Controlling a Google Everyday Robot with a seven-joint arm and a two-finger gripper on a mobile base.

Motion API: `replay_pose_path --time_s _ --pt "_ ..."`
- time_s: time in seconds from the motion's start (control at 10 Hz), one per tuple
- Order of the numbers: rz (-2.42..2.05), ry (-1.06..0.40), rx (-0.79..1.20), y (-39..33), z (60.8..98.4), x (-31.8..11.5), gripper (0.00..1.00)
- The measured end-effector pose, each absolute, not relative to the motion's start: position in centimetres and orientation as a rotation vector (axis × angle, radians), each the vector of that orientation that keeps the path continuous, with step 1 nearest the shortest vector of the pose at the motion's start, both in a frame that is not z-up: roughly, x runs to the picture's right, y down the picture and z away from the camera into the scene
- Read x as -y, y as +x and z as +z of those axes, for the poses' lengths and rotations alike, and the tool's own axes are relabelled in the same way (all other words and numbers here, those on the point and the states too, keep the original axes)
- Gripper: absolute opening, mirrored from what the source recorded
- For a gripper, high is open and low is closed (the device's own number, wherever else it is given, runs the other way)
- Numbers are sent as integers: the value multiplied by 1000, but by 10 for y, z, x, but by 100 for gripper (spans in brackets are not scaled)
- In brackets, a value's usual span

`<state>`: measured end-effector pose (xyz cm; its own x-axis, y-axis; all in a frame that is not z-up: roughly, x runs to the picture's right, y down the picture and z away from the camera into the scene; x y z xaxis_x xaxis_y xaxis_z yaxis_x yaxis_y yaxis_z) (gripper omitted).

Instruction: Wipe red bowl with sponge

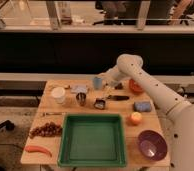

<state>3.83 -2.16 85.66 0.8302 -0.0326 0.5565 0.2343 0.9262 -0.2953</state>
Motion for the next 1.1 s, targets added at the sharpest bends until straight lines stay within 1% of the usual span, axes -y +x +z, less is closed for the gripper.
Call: replay_pose_path --time_s 0.3,0.6,1.1 --pt "-175 -320 641 20 852 14 80" --pt "-202 -298 670 3 855 13 80" --pt "-241 -242 693 -16 865 32 80"
